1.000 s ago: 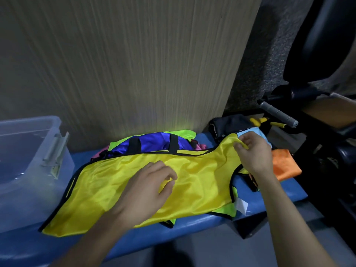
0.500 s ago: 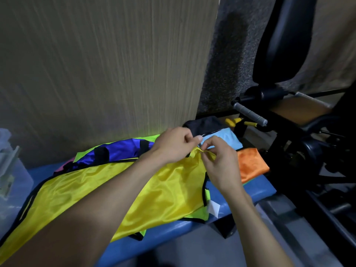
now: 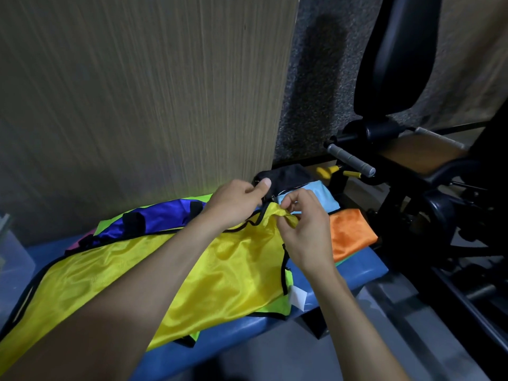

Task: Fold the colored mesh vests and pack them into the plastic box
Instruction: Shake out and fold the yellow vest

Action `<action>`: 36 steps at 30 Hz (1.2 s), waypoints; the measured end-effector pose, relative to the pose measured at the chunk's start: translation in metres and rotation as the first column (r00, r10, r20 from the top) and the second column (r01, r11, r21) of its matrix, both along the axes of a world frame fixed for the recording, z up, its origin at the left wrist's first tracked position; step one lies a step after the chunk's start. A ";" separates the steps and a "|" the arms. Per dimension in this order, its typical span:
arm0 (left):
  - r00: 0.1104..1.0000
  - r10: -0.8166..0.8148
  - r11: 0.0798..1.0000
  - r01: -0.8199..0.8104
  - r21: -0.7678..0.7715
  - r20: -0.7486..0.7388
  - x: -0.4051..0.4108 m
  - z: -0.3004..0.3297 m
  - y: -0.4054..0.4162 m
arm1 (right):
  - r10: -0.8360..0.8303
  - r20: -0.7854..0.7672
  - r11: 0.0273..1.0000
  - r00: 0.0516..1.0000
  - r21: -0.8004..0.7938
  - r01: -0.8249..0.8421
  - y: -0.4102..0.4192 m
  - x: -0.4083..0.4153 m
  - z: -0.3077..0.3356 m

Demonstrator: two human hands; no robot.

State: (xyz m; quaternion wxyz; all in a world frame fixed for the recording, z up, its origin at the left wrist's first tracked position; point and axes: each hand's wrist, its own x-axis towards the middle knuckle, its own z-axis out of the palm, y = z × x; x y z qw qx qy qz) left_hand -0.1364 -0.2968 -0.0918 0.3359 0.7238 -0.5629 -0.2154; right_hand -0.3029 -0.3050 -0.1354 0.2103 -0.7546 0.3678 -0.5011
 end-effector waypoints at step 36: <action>0.690 -0.385 0.923 0.271 -0.275 -0.613 0.013 0.024 0.009 | -0.253 -0.517 0.868 0.818 0.252 0.428 -0.031 -0.024 -0.007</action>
